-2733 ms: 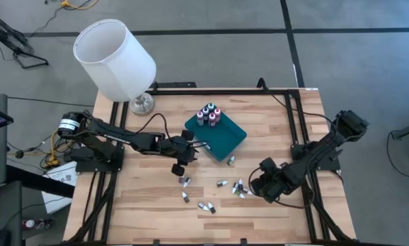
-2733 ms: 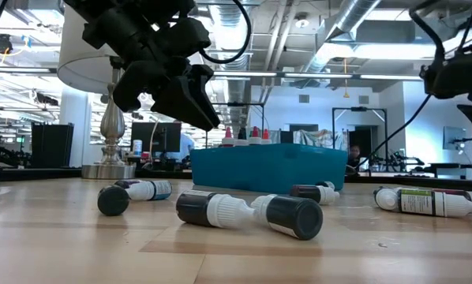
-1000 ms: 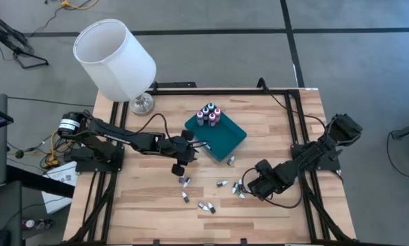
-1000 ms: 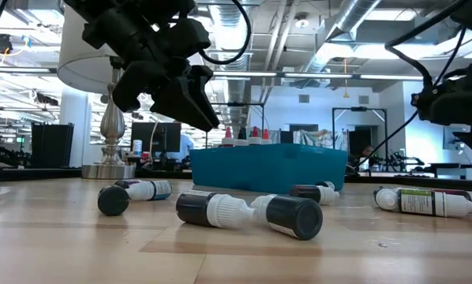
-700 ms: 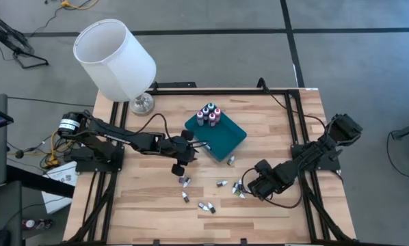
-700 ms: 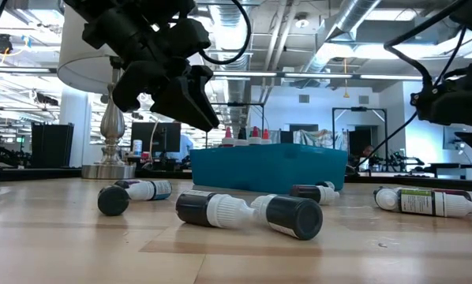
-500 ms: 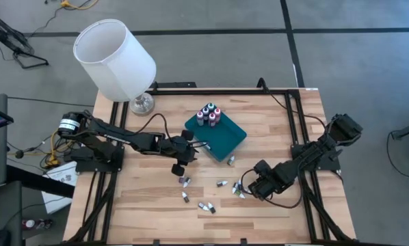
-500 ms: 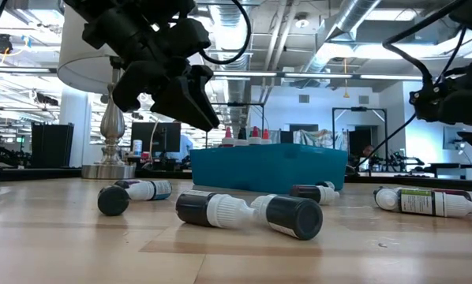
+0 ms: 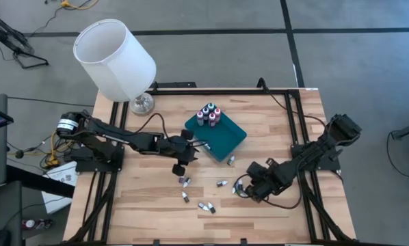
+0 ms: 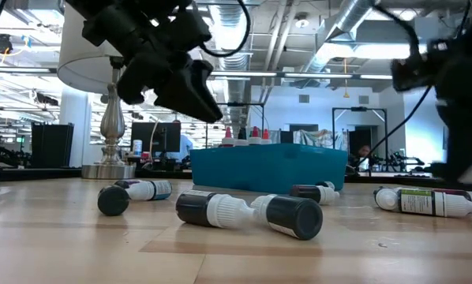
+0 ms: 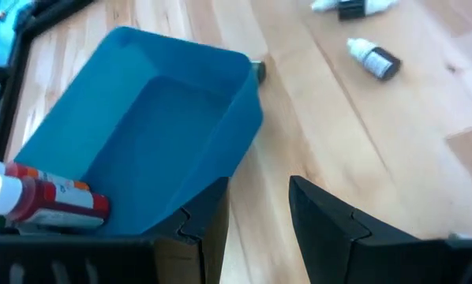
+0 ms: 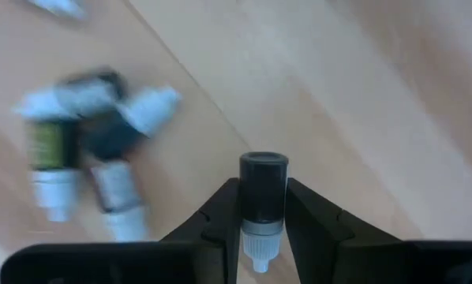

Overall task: Pick & Place food coloring
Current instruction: Put the small green food coloring bottle into the blue bin

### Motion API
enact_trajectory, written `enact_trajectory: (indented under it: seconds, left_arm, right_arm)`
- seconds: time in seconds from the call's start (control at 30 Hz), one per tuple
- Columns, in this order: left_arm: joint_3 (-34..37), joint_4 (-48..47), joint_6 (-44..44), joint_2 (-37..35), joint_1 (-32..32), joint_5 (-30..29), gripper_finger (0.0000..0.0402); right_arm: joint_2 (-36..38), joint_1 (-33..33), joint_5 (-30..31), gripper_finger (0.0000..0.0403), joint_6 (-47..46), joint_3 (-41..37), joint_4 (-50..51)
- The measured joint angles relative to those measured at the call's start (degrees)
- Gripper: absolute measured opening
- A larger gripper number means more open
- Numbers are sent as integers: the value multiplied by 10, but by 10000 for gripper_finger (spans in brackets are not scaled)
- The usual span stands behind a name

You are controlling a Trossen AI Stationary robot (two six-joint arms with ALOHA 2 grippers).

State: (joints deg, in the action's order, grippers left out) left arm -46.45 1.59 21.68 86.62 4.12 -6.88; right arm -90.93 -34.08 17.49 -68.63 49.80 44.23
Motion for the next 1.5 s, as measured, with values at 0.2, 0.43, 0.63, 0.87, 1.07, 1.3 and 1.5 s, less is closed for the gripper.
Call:
enact_trajectory:
  seconds: [0.2,0.43,0.63,0.87,1.07,1.3,1.5]
  left_arm:
    - [0,-5,-29,-43,33,-7,128]
    - [0,-24,-76,-71,98,-74,128]
    - [0,-32,-129,-71,144,-137,128]
    - [0,-35,-207,-71,177,-194,128]
    - [0,-38,-257,-66,188,-210,128]
    - [0,-43,-299,-51,191,-224,128]
    - [0,-47,-305,-44,195,-230,128]
  right_arm:
    - [1,15,90,78,136,52,18]
    - [2,67,178,78,308,75,10]
    - [2,133,190,78,443,75,-17]
    - [2,197,188,78,582,75,-71]
    - [2,238,141,78,699,73,-154]
    - [-3,272,44,78,791,62,-226]
    - [-3,296,-25,78,798,61,-231]
